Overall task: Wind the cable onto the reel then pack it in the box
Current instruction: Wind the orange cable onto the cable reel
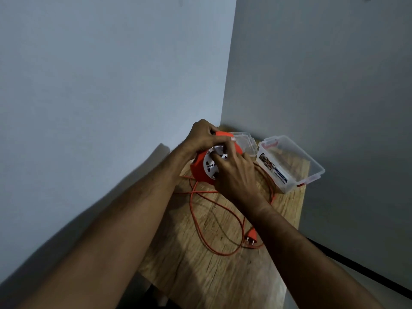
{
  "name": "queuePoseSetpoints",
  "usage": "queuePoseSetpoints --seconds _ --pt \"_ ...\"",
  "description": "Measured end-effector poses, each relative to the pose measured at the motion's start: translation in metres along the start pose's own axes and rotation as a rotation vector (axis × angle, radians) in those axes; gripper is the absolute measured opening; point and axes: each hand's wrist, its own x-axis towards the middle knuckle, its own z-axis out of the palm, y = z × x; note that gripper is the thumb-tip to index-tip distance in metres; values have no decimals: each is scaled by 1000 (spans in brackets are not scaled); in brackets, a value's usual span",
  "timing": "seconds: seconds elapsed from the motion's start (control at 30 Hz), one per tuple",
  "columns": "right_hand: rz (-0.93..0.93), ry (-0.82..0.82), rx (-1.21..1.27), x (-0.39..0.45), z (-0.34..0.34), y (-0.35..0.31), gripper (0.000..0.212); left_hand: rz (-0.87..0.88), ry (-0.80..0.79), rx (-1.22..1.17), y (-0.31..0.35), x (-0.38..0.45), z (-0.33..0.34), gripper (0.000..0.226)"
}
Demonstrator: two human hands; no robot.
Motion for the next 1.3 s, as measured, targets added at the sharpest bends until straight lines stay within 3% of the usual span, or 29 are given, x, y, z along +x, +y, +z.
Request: queuePoseSetpoints --seconds 0.07,0.17,0.33,0.53,0.63,0.7,0.77,0.9,1.0,1.13,1.3 --pt "-9 37 85 5 1 0 48 -2 -1 -3 -1 -1 -3 52" --pt "83 39 155 10 9 1 49 2 9 -14 -4 0 -5 57" --pt "426 163 423 17 11 -13 47 -10 29 -38 -11 2 -7 64" --pt "967 218 790 30 27 -36 54 16 48 0 -16 5 -12 47" --pt "1203 277 1089 37 38 -44 62 32 56 18 -21 7 -15 43" --pt "1292 234 1214 40 39 -48 52 40 31 26 -24 8 -17 40" --pt "1170 213 1094 39 37 -50 37 39 5 11 -27 9 -20 39" --pt "609 348 480 21 24 -47 18 12 -14 -63 -32 11 -26 38" --pt "217 212 191 11 21 -41 38 26 -28 -56 -30 10 -24 42" --pt "241 -4 36 9 22 -39 74 39 -44 -64 -25 10 -21 37" --pt "284 -30 -28 15 16 -32 72 46 -47 -63 -9 9 -15 45"
